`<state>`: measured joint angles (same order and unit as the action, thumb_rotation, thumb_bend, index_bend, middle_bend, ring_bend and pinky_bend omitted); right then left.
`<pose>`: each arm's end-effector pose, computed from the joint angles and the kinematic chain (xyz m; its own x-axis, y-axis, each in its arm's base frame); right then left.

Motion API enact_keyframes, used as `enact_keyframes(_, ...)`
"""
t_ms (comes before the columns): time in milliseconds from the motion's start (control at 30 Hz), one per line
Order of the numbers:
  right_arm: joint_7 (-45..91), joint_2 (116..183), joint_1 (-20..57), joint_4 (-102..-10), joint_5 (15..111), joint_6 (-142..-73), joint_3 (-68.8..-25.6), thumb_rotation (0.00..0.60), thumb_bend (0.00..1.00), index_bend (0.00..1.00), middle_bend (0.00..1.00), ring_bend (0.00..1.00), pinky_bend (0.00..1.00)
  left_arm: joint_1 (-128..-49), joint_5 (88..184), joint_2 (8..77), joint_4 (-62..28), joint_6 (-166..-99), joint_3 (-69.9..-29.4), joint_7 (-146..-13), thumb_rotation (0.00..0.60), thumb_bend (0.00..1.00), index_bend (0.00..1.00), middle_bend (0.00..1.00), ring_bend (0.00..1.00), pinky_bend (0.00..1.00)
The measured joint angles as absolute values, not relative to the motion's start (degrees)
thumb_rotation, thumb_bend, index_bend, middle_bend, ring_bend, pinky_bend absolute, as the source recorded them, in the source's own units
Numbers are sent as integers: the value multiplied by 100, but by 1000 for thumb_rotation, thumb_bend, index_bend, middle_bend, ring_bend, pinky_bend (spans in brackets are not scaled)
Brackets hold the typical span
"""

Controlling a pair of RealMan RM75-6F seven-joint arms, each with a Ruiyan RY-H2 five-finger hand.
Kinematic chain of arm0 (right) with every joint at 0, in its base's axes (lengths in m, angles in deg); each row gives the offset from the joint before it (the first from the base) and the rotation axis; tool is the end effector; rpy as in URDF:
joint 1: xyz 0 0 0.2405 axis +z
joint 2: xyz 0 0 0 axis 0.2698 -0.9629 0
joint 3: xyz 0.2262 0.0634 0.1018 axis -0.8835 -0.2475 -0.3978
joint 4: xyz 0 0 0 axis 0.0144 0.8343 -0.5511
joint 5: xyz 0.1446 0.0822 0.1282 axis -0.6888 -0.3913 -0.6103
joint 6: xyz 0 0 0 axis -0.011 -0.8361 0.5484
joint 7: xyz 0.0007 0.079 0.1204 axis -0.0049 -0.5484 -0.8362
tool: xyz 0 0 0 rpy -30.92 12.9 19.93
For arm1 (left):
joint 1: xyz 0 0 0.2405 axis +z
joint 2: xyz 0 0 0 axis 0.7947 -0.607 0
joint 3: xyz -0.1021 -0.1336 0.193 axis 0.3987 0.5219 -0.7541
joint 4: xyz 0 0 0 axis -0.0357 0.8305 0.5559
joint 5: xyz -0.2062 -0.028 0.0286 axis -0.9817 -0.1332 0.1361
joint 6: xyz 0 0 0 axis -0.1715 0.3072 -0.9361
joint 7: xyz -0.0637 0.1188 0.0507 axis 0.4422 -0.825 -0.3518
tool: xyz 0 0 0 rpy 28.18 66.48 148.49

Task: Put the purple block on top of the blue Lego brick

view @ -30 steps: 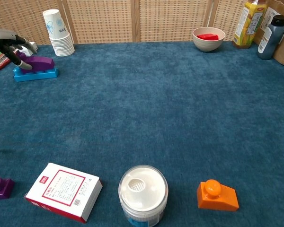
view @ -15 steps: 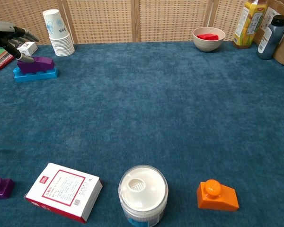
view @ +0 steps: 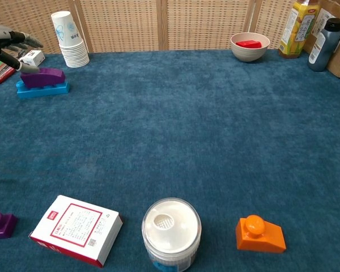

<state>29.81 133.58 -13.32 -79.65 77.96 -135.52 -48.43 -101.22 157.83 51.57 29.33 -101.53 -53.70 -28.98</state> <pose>-0.2974 -0.1912 0.1804 0.3356 0.2305 0.9134 -0.9385 0.1650 0.3032 -0.2972 0.4707 0.0833 0.2214 0.3153 0.9228 0.9718 0.0073 -0.2357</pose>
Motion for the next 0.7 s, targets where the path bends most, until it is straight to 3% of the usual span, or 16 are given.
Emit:
enact_keyframes(100, 2964, 13355, -1360, -7965, 7803, -13588, -4837, 600, 280, 308, 135, 0, 0, -10067, 15708, 5233, 2973, -10220, -5337, -3220, 133, 242, 100, 18, 0, 0)
enact_keyframes(233, 2949, 13341, -1404, -7974, 7815, -13631, -4821, 600, 280, 307, 135, 0, 0, -10009, 15556, 5417, 3047, -10265, -5246, -3542, 11, 222, 96, 13, 0, 0)
enact_keyframes(700, 2919, 13308, -1483, -7980, 7792, -13705, -4833, 600, 281, 307, 135, 0, 0, -10157, 15399, 5904, 3615, -10022, -5123, -4210, 0, 198, 77, 0, 0, 0)
